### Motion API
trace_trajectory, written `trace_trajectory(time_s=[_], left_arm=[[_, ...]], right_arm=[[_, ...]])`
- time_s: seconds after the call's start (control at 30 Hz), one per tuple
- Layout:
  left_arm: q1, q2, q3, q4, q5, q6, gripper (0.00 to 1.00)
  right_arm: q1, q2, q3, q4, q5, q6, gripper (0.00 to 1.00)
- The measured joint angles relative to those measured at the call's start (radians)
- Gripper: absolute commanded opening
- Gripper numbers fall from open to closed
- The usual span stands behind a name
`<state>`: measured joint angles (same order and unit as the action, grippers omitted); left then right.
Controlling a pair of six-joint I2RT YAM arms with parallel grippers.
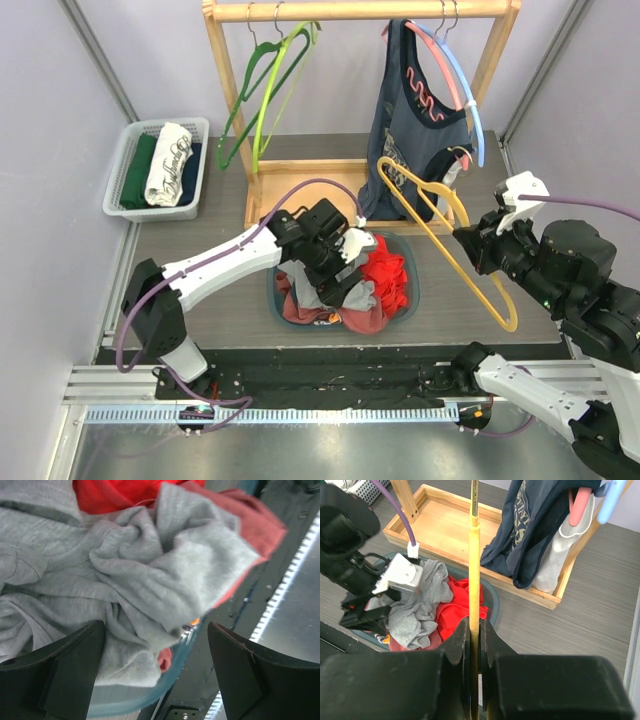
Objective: Remove the tank top from the hanger
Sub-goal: Place the tank top in the bin.
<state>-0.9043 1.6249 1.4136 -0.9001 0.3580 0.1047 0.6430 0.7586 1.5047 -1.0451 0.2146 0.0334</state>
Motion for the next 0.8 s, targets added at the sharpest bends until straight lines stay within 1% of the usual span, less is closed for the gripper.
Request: trace_trajectory(time_s=[0.07, 0.17, 0.3, 0.37, 0.5, 0.6, 0.67, 0.8], left_arm=[[-0.001, 0.014, -0.04, 0.04, -0.025, 0.0, 0.88], [-0.007, 0.065, -0.084, 0.097, -0.099, 0.016, 0.88], [-0.012, 0.132, -0.085, 0.119, -0.184, 0.04, 0.9], [-0.016, 0.126, -0.085, 0.119, -0.197, 0.042, 0.91], [-0.018, 0.084, -0.078, 0.095, -0.205, 0.038, 0.98], [-0.018, 0.059, -0.005, 0.014, -0.207, 0.032, 0.99], [-0.017, 0.045, 0.093, -0.054, -0.208, 0.033, 1.0], [-0.017, -0.032, 0.219, -0.117, -0.202, 0.032, 1.0]], right_arm=[[0.0, 0.006, 0.0, 0.005, -0.003, 0.003, 0.01], [0.0, 0.01, -0.002, 0.01, -0.008, 0.008, 0.01], [0.0, 0.01, -0.003, 0.024, -0.015, 0.015, 0.01], [0.0, 0.01, -0.003, 0.028, -0.019, 0.018, 0.01], [0.0, 0.034, 0.026, 0.027, -0.034, 0.017, 0.01], [0.0, 0.071, 0.074, 0.027, -0.045, 0.013, 0.01], [0.0, 0.102, 0.112, 0.028, -0.054, 0.006, 0.01], [0.0, 0.153, 0.161, 0.027, -0.065, -0.002, 0.01]])
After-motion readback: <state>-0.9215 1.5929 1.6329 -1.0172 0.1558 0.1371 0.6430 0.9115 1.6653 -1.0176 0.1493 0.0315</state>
